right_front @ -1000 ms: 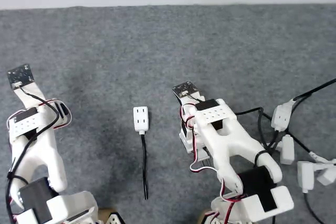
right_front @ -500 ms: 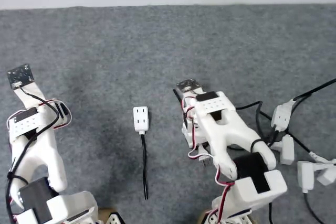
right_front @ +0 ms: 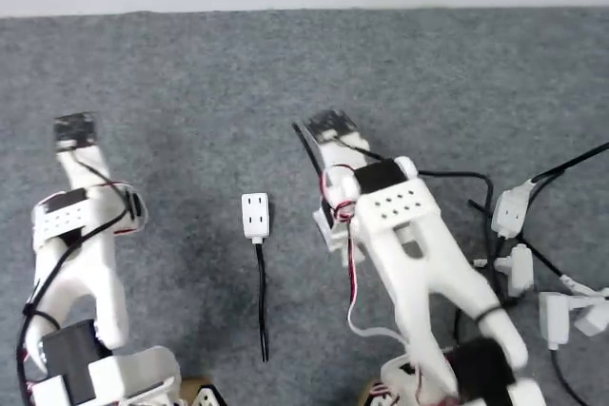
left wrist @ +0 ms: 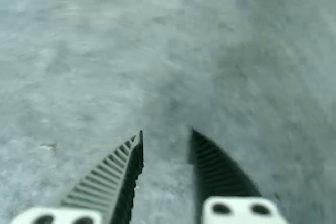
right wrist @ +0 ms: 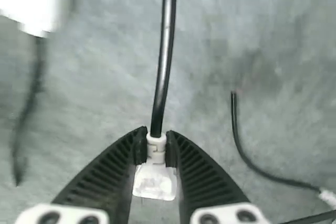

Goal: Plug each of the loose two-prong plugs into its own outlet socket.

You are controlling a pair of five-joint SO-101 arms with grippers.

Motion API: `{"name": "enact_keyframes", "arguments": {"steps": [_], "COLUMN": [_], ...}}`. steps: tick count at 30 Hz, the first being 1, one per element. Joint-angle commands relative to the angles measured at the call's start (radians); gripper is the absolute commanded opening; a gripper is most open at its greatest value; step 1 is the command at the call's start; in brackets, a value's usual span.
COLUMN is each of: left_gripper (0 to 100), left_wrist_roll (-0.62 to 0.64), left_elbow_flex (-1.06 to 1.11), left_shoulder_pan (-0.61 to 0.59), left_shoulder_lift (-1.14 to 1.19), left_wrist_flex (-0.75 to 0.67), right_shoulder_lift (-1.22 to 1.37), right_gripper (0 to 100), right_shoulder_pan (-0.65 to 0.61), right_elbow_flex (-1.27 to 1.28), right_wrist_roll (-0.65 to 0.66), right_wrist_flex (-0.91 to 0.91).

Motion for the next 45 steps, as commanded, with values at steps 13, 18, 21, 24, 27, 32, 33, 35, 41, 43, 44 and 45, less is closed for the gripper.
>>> {"name": "enact_keyframes", "arguments": {"steps": [13, 18, 21, 24, 27, 32, 33, 35, 41, 43, 44, 45], "left_gripper": [1, 1, 1, 1, 1, 1, 1, 1, 1, 1, 1, 1], "left_wrist_roll": [-0.505, -0.618, -0.666, -0.686, -0.707, -0.707, -0.707, -0.707, -0.746, -0.779, -0.787, -0.787], "left_elbow_flex": [0.047, 0.051, 0.101, 0.206, 0.331, 0.427, 0.427, 0.427, 0.437, 0.443, 0.443, 0.443], "left_shoulder_pan": [0.189, 0.203, 0.212, 0.235, 0.261, 0.298, 0.295, 0.292, 0.298, 0.299, 0.299, 0.299], "left_shoulder_lift": [-0.014, -0.017, -0.071, -0.186, -0.333, -0.466, -0.466, -0.462, -0.466, -0.470, -0.470, -0.470], "left_wrist_flex": [0.157, 0.199, 0.190, 0.138, 0.077, 0.057, 0.057, 0.049, 0.055, 0.072, 0.074, 0.074], "right_shoulder_lift": [-0.114, -0.113, -0.113, -0.113, -0.113, -0.113, -0.113, -0.113, -0.111, -0.102, -0.087, -0.073], "right_gripper": [0.8, 0.8, 0.8, 0.8, 0.8, 0.8, 0.8, 0.8, 0.8, 0.8, 0.8, 0.8], "right_shoulder_pan": [-0.331, -0.397, -0.403, -0.400, -0.404, -0.406, -0.406, -0.406, -0.401, -0.401, -0.401, -0.401], "right_elbow_flex": [-0.230, -0.129, -0.051, -0.020, -0.011, -0.011, -0.011, -0.011, 0.003, 0.014, 0.014, 0.012], "right_wrist_roll": [-0.104, -0.135, -0.167, -0.187, -0.190, -0.190, -0.190, -0.192, -0.207, -0.203, -0.201, -0.203], "right_wrist_flex": [0.033, -0.087, -0.185, -0.228, -0.242, -0.242, -0.242, -0.242, -0.285, -0.311, -0.314, -0.317]}}
